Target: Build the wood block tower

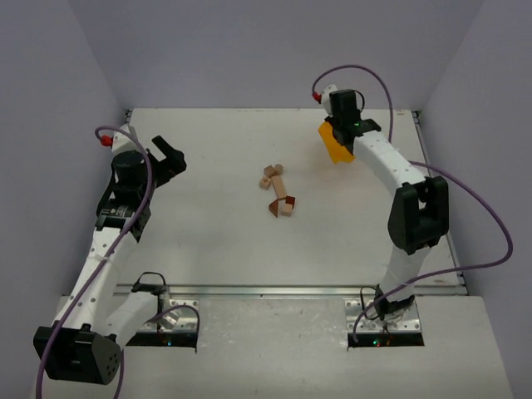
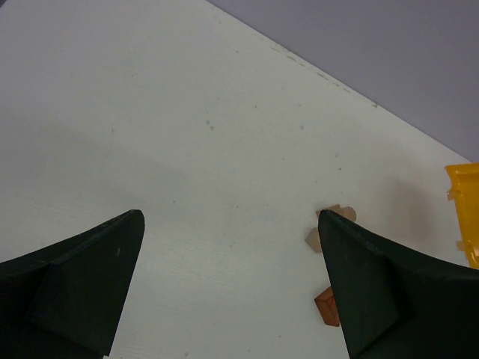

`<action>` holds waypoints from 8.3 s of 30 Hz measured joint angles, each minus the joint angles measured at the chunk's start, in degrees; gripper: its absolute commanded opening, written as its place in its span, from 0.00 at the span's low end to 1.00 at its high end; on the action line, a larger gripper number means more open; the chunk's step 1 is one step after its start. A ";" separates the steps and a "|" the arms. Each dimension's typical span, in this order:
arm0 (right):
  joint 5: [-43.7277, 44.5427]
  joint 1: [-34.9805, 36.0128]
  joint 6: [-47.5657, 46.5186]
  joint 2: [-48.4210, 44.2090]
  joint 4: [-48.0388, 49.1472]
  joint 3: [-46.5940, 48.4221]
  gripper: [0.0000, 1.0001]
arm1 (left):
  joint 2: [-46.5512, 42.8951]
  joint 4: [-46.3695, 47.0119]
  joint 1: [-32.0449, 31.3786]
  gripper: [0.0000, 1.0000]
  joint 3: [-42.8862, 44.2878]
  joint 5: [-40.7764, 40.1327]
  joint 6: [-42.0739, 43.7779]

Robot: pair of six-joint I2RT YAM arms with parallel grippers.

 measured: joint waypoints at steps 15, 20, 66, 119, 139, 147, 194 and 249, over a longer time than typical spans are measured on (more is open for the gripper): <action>-34.32 -23.71 38.35 11.88 -14.22 9.06 0.00 | 1.83 0.04 0.00 1.00 0.00 0.04 0.00; -31.95 -25.63 41.18 16.27 -13.93 12.86 0.00 | 1.80 0.33 0.00 1.00 0.00 0.07 0.00; -42.54 8.69 35.31 -5.29 -3.95 -15.55 0.99 | 2.92 -2.58 0.00 1.00 -2.14 3.04 -1.97; -48.94 23.21 5.77 0.16 0.47 -5.72 0.04 | 3.71 -1.33 0.00 1.00 -3.30 6.10 -1.97; -56.19 27.61 -1.96 21.70 -8.97 7.23 0.08 | 1.64 -2.40 0.00 1.00 -3.30 3.11 -2.86; -56.20 27.61 -2.70 22.63 -8.25 7.23 0.10 | 2.16 -2.68 0.00 1.00 -3.30 3.06 -3.06; -27.71 26.42 23.64 -0.23 9.11 -18.56 0.99 | 4.73 -2.29 0.00 1.00 -3.28 7.34 -0.86; 8.35 19.99 55.90 -49.39 -7.38 -55.31 0.99 | 73.57 -27.93 -30.36 0.48 50.66 -8.59 -24.68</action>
